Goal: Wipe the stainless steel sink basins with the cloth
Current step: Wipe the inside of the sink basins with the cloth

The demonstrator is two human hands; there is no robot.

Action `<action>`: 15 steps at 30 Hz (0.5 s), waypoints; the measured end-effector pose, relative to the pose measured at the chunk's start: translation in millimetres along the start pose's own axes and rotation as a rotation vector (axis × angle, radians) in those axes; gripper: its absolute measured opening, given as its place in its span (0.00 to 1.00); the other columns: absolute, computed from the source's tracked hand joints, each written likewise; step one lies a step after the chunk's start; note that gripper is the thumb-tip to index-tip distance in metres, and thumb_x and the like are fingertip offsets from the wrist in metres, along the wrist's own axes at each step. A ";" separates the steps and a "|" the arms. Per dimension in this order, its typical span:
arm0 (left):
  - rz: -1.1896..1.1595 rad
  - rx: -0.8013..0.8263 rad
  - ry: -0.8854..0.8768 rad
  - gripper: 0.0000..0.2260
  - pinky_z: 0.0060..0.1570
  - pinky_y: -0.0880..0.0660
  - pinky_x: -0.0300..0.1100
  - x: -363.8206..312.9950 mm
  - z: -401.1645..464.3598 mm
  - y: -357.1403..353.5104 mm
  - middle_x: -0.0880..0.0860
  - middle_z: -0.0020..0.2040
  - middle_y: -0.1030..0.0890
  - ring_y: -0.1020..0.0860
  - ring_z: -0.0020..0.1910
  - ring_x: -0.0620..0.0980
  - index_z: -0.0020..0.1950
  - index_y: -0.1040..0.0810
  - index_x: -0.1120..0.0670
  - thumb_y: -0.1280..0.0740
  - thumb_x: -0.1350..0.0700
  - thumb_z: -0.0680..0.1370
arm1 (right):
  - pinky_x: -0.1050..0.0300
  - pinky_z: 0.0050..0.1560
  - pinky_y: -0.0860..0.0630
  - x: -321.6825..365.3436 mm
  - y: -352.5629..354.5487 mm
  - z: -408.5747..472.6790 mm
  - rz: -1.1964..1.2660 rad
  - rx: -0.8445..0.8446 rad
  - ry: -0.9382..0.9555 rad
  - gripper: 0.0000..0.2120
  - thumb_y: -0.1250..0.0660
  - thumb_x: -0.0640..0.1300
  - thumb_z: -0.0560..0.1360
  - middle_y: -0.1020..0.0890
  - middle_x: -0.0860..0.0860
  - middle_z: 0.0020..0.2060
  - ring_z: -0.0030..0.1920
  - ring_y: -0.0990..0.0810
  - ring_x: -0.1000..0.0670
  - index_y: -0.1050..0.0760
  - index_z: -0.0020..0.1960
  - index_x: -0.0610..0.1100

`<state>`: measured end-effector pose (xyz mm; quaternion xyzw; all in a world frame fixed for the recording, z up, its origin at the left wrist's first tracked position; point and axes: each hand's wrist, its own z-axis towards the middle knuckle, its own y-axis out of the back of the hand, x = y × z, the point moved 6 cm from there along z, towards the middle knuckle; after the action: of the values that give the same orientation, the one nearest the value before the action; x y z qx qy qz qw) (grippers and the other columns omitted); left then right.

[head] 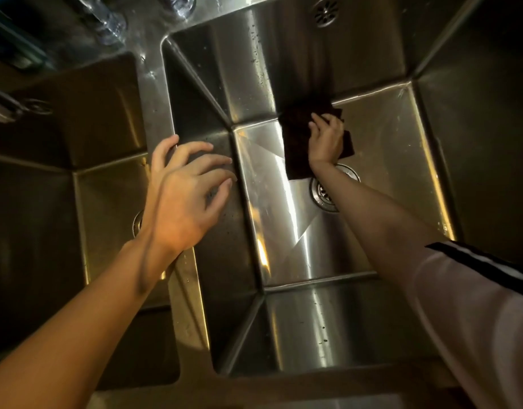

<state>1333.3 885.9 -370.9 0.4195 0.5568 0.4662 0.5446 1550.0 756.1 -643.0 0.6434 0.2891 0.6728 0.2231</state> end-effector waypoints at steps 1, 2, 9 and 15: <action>-0.002 0.005 -0.001 0.12 0.71 0.48 0.52 0.3 0.0 -0.4 0.46 0.57 0.19 0.29 0.66 0.50 0.49 0.16 0.49 0.40 0.52 0.79 | 0.58 0.62 0.34 -6.7 6.1 4.8 -0.008 -0.029 -0.026 0.13 0.38 0.44 0.79 0.23 0.44 0.59 0.62 0.28 0.44 0.20 0.60 0.45; -0.002 0.012 -0.004 0.12 0.71 0.47 0.52 0.6 0.4 -1.0 0.46 0.57 0.19 0.29 0.66 0.50 0.49 0.16 0.49 0.40 0.51 0.79 | 0.58 0.63 0.34 -13.2 12.5 8.2 -0.015 -0.049 -0.053 0.13 0.38 0.44 0.79 0.23 0.44 0.60 0.63 0.28 0.44 0.21 0.61 0.45; -0.013 0.000 0.008 0.13 0.71 0.46 0.54 0.0 -0.1 0.5 0.47 0.57 0.18 0.29 0.66 0.50 0.49 0.16 0.49 0.41 0.51 0.79 | 0.55 0.62 0.32 -38.4 35.6 -24.0 -0.083 -0.153 -0.162 0.15 0.39 0.47 0.79 0.23 0.46 0.61 0.63 0.28 0.46 0.23 0.64 0.47; -0.005 -0.015 0.005 0.13 0.71 0.45 0.55 -1.8 0.6 2.0 0.48 0.56 0.18 0.28 0.65 0.50 0.49 0.16 0.50 0.40 0.51 0.79 | 0.50 0.64 0.30 -15.9 9.7 -62.8 -0.053 -0.102 -0.161 0.14 0.38 0.45 0.78 0.22 0.44 0.60 0.63 0.28 0.42 0.21 0.61 0.45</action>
<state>1333.9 884.7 -368.6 0.4128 0.5556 0.4703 0.5475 1489.3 731.9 -648.5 0.6755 0.2524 0.6265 0.2958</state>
